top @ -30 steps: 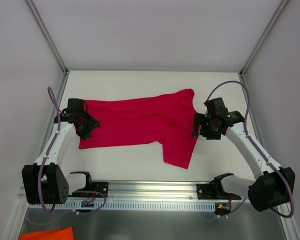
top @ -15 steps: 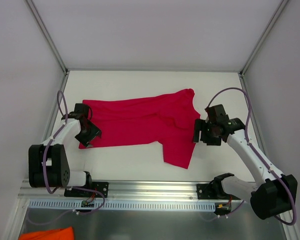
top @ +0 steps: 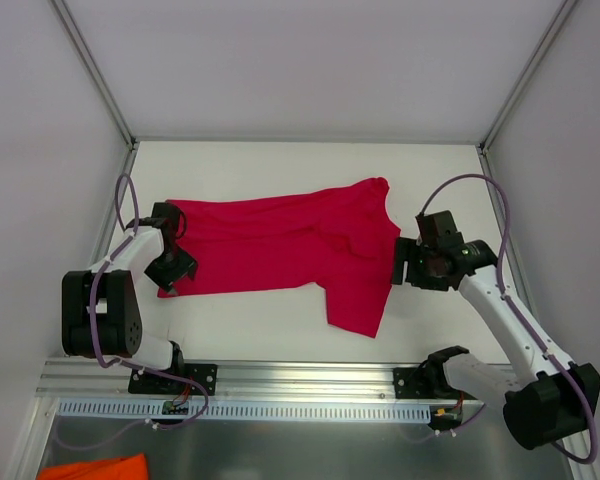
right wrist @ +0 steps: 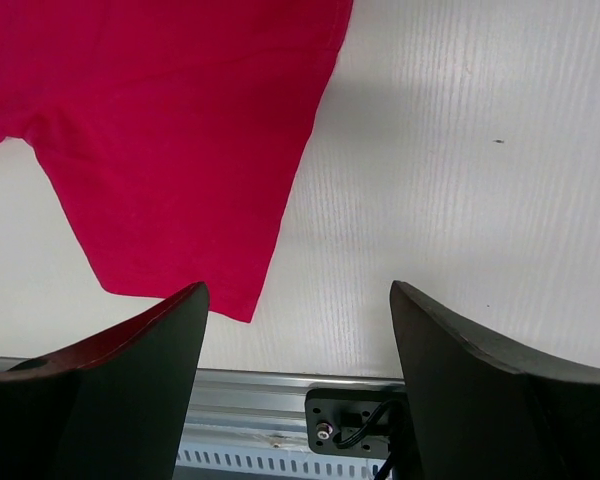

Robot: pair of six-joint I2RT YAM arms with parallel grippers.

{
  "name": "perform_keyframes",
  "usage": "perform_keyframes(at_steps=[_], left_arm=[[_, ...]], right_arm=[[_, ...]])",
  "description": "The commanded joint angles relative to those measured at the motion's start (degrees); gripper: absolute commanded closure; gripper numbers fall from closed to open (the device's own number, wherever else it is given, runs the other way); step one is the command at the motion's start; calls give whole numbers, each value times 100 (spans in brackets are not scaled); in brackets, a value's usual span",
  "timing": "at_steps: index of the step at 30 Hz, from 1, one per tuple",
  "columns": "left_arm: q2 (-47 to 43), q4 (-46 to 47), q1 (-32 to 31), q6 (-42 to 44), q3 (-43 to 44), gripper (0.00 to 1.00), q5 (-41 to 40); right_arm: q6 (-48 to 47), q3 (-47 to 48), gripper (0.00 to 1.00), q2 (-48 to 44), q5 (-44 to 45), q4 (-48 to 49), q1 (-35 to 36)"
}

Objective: Fold and stack the t-shirts
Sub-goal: Fold the flattened tshirt in 1/3 of the way, then grap the side of the flattened tshirt closest away from the robot with both arms

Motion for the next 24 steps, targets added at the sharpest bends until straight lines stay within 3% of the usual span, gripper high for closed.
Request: perform_keyframes(at_steps=[1,13,24], left_arm=[[-112,-305,2,-320,-95,45,-395],[-877,381,854,-172,-843,43,132],[-386,627,1241,136,-544,45,123]], right_arm=[[-120,285,22,-200,252,-275,31],[-279,101,22,-402,191,-381,48],[-367,65,22,-446,217,-389,31]])
